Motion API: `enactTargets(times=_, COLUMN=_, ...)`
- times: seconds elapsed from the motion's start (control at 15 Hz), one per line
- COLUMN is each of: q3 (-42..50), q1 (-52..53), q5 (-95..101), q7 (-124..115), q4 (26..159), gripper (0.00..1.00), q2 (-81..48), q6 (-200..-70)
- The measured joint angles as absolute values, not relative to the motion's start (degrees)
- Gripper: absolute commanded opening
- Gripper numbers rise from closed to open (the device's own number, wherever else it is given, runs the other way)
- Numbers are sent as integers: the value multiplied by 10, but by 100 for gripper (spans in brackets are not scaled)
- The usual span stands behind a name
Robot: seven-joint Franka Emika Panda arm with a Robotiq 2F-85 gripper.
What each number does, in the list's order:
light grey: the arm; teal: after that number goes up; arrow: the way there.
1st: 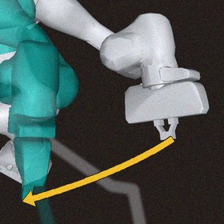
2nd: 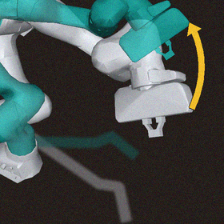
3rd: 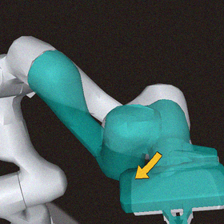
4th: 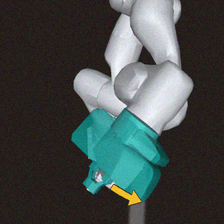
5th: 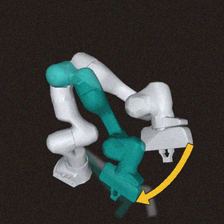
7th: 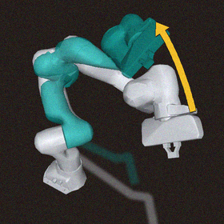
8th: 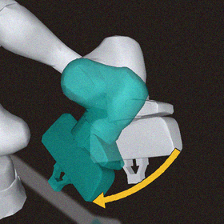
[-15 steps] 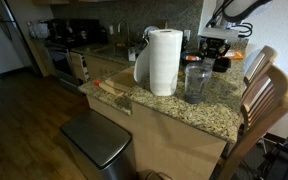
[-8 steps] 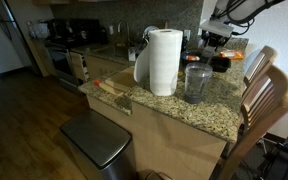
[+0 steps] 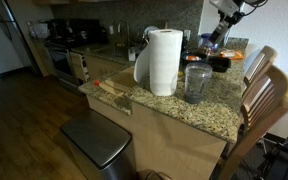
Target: Put the spice bottle on the right side of the black thing
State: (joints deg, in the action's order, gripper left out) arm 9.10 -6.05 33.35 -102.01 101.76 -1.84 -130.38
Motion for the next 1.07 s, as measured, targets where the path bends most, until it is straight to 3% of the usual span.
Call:
enactTargets(times=0.53, q3=142, q1=-105, q5=328, q7=-1067, q4=853, gripper=37, q2=-45, q6=-1084)
enactTargets(times=1.07, q3=215, q1=-189, q5=216, q7=-1109, q4=648, gripper=37, q2=-229, q6=-977)
